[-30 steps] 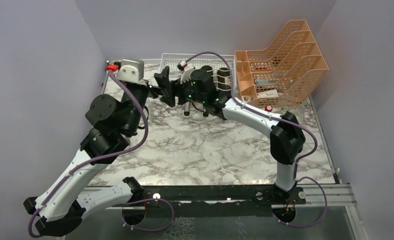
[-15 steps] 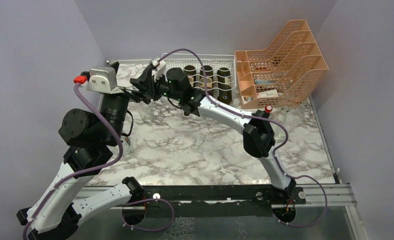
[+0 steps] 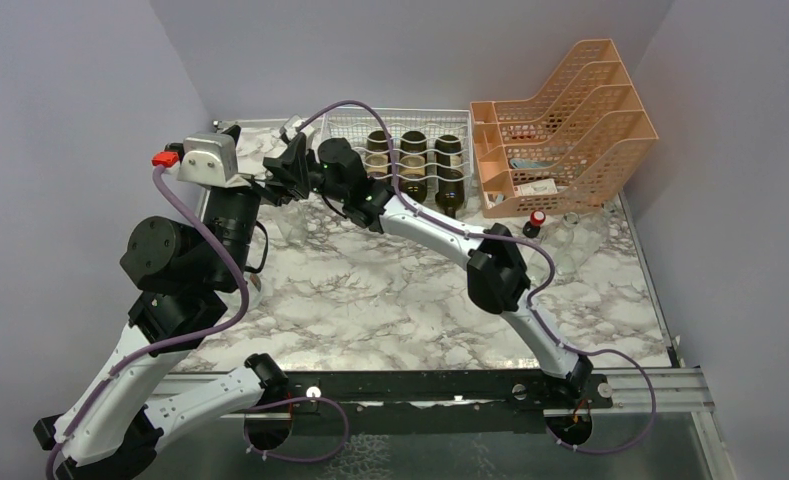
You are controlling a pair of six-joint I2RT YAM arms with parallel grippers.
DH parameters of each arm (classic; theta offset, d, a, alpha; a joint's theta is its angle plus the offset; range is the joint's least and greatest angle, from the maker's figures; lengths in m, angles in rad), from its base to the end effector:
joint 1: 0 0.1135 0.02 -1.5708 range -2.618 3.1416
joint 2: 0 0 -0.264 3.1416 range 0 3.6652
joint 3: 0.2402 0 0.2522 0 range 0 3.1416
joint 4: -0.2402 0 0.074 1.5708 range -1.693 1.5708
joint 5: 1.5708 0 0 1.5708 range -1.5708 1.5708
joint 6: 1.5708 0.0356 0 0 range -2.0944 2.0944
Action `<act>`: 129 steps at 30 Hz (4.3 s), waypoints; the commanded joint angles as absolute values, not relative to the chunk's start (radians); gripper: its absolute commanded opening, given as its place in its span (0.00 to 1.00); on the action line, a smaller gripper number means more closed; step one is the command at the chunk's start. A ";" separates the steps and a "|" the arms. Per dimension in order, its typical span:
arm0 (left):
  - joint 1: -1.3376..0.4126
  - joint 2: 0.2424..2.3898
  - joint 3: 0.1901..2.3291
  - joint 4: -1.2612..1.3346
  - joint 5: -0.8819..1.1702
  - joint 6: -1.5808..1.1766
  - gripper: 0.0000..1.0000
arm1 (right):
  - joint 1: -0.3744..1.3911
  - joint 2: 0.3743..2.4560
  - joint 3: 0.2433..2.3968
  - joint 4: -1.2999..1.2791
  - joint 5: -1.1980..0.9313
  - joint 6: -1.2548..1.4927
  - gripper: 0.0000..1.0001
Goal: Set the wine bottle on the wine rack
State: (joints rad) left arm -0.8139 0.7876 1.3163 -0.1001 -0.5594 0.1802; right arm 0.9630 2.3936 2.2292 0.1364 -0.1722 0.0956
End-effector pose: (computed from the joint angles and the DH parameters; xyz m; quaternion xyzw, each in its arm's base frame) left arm 0.0891 -0.0668 0.5192 0.0436 0.5674 -0.1101 0.8149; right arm 0.3228 0.4747 0.3091 -0.3546 0.6230 0.4039 0.5684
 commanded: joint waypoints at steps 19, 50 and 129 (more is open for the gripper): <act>-0.816 0.786 1.290 -0.125 -0.607 0.169 0.99 | 0.972 2.174 1.983 0.309 -0.093 0.031 0.01; -0.818 0.787 0.529 0.334 0.070 -0.012 0.99 | 0.972 1.177 1.164 -0.112 0.465 0.355 0.01; -0.860 1.276 0.945 0.400 0.491 1.638 0.00 | 0.972 0.983 1.230 -0.684 0.185 0.356 0.79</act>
State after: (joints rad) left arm -0.8532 1.2816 0.8852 0.4011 0.4606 1.5879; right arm 0.9676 0.9611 1.2579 -0.7212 0.2230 0.3275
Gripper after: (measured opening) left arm 0.609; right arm 0.803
